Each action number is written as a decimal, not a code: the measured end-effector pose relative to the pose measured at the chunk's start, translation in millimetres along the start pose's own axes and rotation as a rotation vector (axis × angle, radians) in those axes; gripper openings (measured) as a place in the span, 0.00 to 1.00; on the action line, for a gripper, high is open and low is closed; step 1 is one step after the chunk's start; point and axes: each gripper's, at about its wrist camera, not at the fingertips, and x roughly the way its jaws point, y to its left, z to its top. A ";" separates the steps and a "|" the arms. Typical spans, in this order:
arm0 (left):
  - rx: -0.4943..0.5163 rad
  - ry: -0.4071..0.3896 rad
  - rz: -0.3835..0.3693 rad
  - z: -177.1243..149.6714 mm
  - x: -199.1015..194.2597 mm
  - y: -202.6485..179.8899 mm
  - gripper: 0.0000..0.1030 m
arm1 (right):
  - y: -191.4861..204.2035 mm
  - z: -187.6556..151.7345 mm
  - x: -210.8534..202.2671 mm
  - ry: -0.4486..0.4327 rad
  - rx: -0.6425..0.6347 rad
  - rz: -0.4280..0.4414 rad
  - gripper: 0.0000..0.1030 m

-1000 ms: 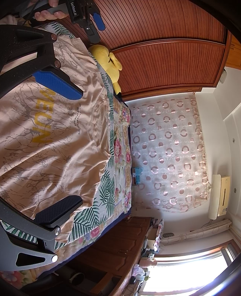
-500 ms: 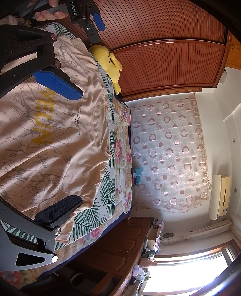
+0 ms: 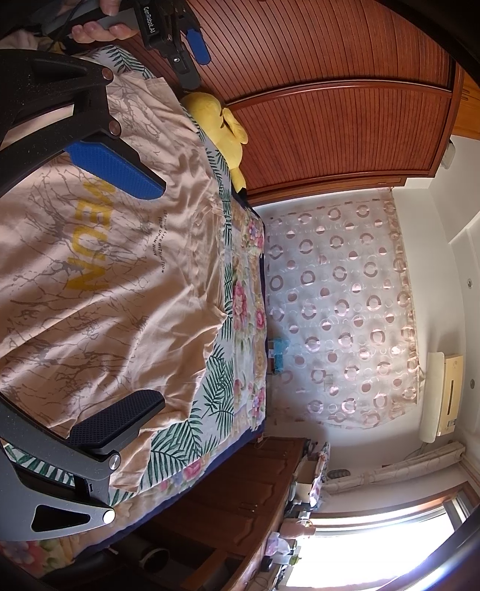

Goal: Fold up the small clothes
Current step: 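Lower the left tool to the T-shirt hem and close on it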

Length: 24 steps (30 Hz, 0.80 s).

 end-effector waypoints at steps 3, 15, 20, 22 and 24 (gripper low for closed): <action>-0.005 0.009 0.009 -2.6 2.3 7.4 1.00 | 4.0 1.1 4.3 0.009 -0.019 0.007 1.00; -0.046 0.059 0.061 -10.8 9.5 63.5 1.00 | 22.0 11.1 28.0 0.059 -0.081 0.111 1.00; -0.079 0.088 0.067 -17.0 13.1 88.8 1.00 | 23.6 9.4 44.6 0.118 -0.100 0.172 1.00; -0.083 0.098 0.084 -18.7 15.2 96.3 1.00 | 21.8 9.8 48.8 0.133 -0.099 0.183 1.00; -0.085 0.110 0.097 -20.8 18.1 104.6 1.00 | 18.9 11.9 51.5 0.141 -0.094 0.197 1.00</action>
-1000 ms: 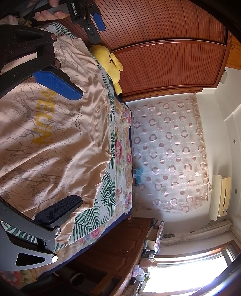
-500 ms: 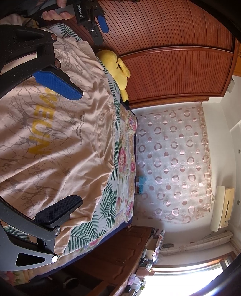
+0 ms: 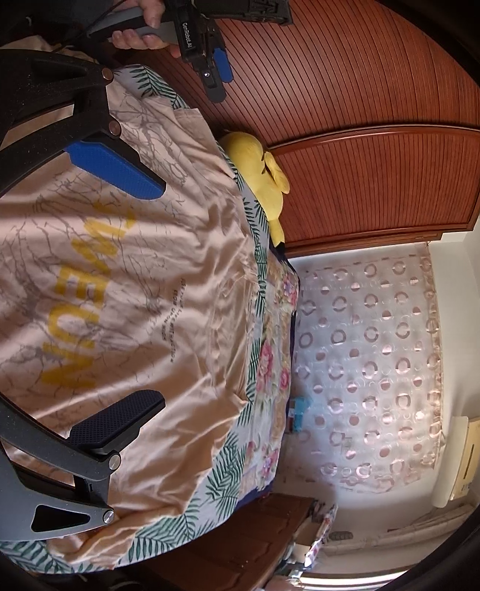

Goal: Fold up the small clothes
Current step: 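Lower the left tool to the T-shirt hem and close on it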

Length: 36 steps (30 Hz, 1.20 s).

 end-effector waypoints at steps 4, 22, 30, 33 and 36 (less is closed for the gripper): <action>-0.018 0.026 -0.038 -3.5 6.6 20.6 0.96 | -0.2 5.2 3.0 0.015 -0.023 0.022 1.00; -0.113 0.217 -0.054 -28.9 60.2 89.9 0.56 | 12.4 11.7 18.3 0.097 -0.126 0.062 0.99; -0.138 0.285 -0.069 -28.1 86.1 102.6 0.45 | 15.0 13.1 27.3 0.149 -0.143 0.098 0.97; -0.172 0.291 -0.083 -27.9 88.7 108.7 0.45 | 15.4 11.9 27.2 0.157 -0.143 0.099 0.97; -0.189 0.297 -0.087 -26.8 91.8 113.1 0.47 | 13.3 11.0 30.0 0.162 -0.139 0.102 0.97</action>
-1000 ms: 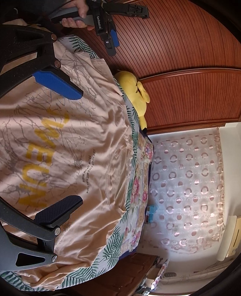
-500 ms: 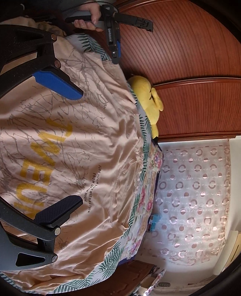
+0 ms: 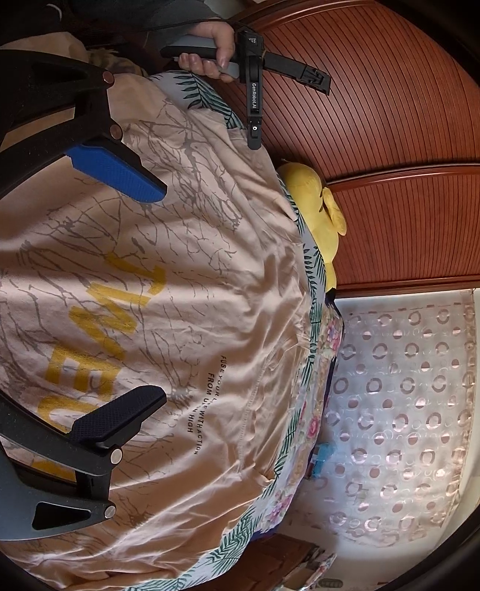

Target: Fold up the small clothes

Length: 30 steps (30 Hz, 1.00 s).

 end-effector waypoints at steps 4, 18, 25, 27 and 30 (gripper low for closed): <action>0.016 0.008 -0.002 2.0 0.5 -2.1 0.42 | -1.8 -1.1 2.0 0.006 0.008 0.007 0.97; 0.209 -0.168 -0.048 27.9 -50.8 -65.5 0.04 | -6.3 -6.5 -1.1 -0.017 0.025 0.014 0.97; 0.325 -0.204 -0.171 58.2 -62.4 -138.8 0.04 | -19.1 -6.5 -21.8 -0.067 0.047 -0.023 0.97; 0.363 -0.201 -0.206 63.7 -62.1 -164.6 0.04 | -25.3 -7.9 -27.9 -0.079 0.058 -0.040 0.97; 0.418 -0.190 -0.256 65.4 -61.5 -199.6 0.04 | -33.5 -12.9 -34.1 -0.090 0.080 -0.061 0.97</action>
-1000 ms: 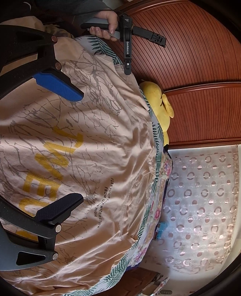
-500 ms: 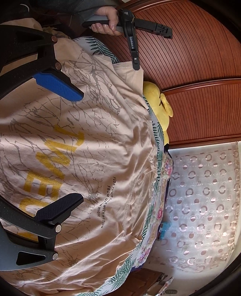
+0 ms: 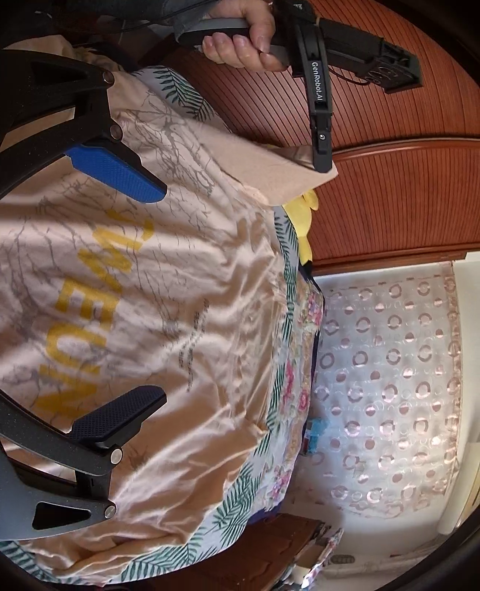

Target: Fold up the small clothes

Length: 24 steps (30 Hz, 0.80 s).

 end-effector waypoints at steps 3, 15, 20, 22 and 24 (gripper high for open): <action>0.043 0.006 -0.020 7.5 8.8 -22.9 0.05 | -4.1 -4.0 -2.9 -0.003 0.021 -0.016 0.97; -0.002 0.071 0.059 -27.7 10.2 2.6 0.42 | 0.8 -10.1 -2.3 0.000 0.059 -0.029 0.97; -0.076 0.148 0.105 -73.3 8.5 32.6 0.42 | 0.4 -7.7 0.7 0.007 0.036 -0.025 0.97; -0.101 0.166 0.112 -86.3 8.6 38.3 0.42 | -8.3 -3.6 0.6 0.002 0.027 -0.018 0.97; -0.125 0.183 0.106 -97.8 7.9 43.1 0.42 | -7.1 -1.6 0.6 -0.002 0.024 -0.017 0.97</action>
